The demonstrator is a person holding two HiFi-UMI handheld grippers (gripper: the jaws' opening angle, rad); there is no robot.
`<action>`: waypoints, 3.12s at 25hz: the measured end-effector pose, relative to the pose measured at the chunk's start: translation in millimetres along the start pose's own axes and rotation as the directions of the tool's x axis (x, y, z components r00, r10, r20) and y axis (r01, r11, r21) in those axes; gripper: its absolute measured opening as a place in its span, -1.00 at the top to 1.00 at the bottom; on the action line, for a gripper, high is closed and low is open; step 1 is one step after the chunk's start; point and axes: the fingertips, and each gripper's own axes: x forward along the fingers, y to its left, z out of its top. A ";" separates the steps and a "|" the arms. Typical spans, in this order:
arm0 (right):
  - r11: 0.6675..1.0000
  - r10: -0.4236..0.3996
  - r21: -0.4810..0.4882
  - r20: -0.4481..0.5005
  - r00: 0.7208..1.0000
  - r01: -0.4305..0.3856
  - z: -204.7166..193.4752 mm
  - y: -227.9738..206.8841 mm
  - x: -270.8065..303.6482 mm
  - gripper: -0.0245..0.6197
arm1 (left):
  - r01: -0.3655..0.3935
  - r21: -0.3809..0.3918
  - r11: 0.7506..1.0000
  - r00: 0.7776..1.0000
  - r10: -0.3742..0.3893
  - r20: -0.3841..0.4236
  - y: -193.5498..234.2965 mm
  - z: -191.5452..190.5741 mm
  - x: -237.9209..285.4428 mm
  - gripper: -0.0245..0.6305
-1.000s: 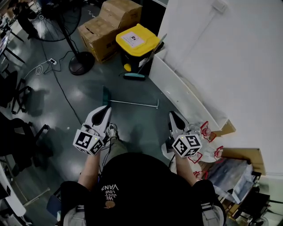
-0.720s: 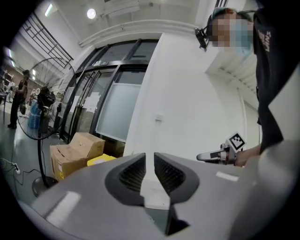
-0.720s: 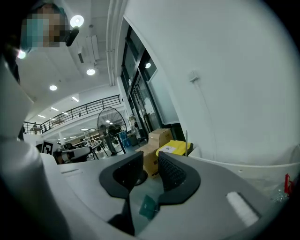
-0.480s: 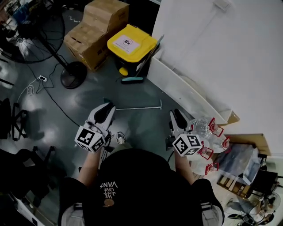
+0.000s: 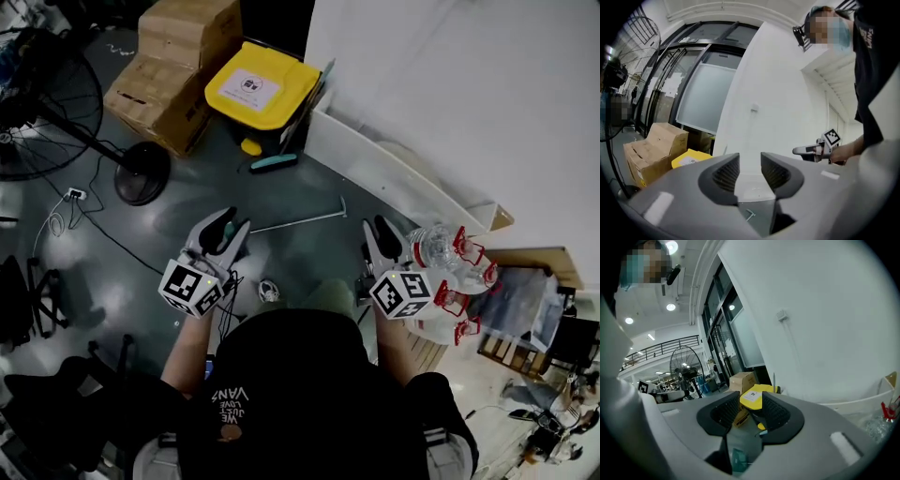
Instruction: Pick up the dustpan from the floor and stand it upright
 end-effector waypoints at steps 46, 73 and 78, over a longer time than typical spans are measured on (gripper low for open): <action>0.986 -0.153 -0.157 -0.660 0.736 0.064 -455.0 -342.9 279.1 0.54 | -0.237 -0.161 0.958 0.918 0.166 -0.360 123.6 -447.1 200.3 0.43; 0.956 -0.294 -0.258 -0.841 0.454 0.143 -688.9 -520.8 293.9 0.55 | -0.183 -0.227 0.957 0.912 0.079 -0.402 122.9 -660.7 299.8 0.43; 0.956 -0.291 -0.274 -0.851 0.438 0.101 -704.8 -531.4 298.1 0.55 | -0.162 -0.234 0.959 0.904 0.049 -0.425 113.1 -675.8 303.6 0.43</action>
